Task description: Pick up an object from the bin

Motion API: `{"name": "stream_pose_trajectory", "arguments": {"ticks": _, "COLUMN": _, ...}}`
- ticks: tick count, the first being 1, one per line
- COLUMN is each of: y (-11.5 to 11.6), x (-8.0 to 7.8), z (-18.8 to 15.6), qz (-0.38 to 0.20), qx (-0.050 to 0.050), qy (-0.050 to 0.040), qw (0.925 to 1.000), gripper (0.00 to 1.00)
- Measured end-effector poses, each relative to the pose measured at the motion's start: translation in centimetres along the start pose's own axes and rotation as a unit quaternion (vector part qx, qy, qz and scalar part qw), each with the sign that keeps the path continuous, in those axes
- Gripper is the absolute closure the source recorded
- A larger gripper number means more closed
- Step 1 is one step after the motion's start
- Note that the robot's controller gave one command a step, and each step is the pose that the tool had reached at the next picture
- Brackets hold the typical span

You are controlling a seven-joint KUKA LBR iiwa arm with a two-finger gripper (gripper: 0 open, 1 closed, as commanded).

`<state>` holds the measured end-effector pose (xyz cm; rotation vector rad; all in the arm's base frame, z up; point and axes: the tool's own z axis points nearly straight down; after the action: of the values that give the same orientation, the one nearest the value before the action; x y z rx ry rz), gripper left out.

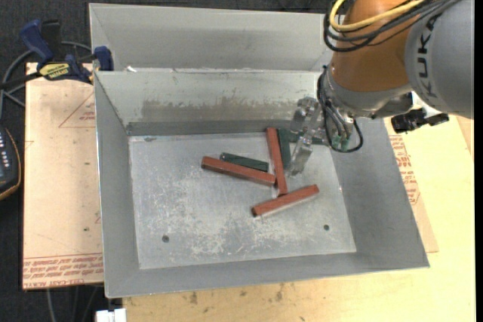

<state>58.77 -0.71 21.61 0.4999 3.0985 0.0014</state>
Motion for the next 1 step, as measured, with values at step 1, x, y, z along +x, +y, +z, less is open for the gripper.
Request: {"name": "stream_pose_trajectory", "arguments": {"ticks": 1, "y": 3.09, "x": -3.3, "z": 14.54, "qz": 0.007, "qx": 0.001, "qy": 0.0037, "qw": 1.0, "gripper": 0.0}}
